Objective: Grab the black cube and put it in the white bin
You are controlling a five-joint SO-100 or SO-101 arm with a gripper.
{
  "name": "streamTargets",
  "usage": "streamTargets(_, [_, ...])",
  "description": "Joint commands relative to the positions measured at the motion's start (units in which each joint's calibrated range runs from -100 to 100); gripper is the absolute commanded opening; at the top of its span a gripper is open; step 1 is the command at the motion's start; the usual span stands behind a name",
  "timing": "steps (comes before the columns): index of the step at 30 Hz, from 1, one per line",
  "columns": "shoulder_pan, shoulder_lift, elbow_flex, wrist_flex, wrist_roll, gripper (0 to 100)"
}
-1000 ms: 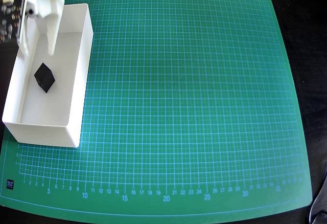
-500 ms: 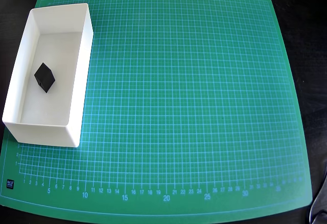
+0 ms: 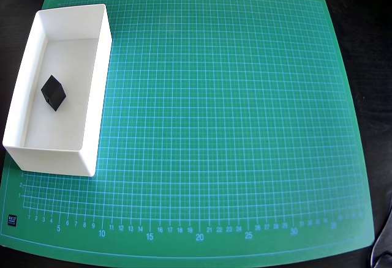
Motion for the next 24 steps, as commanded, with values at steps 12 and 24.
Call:
streamTargets(12, [-8.90, -33.38, 49.15, -31.70, 0.08, 19])
streamTargets(24, [-16.27, -47.70, 73.60, -43.24, -7.12, 19])
